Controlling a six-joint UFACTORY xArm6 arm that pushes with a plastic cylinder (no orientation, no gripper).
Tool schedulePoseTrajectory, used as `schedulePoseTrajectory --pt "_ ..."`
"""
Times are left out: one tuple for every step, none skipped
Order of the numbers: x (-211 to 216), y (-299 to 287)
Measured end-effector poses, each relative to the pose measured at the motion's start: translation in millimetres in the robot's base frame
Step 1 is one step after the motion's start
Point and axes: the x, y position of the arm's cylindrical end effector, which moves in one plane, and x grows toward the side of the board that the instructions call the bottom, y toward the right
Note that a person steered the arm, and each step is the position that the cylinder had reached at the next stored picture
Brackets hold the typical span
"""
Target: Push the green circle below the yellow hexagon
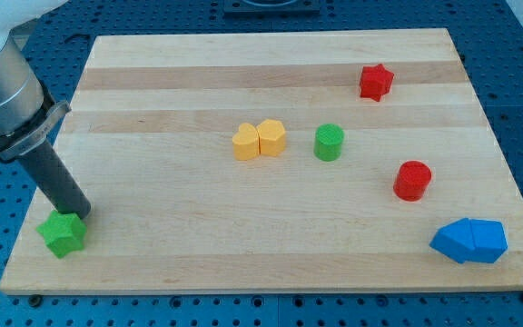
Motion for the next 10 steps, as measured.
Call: schedulePoseTrajectory --pt "0 0" --pt "0 28" --pt "0 101" --pt "-12 176" --pt "-32 246" --pt "-33 308" --pt "-48 349" --pt "-74 382" --pt "-97 387" --pt "-107 365"
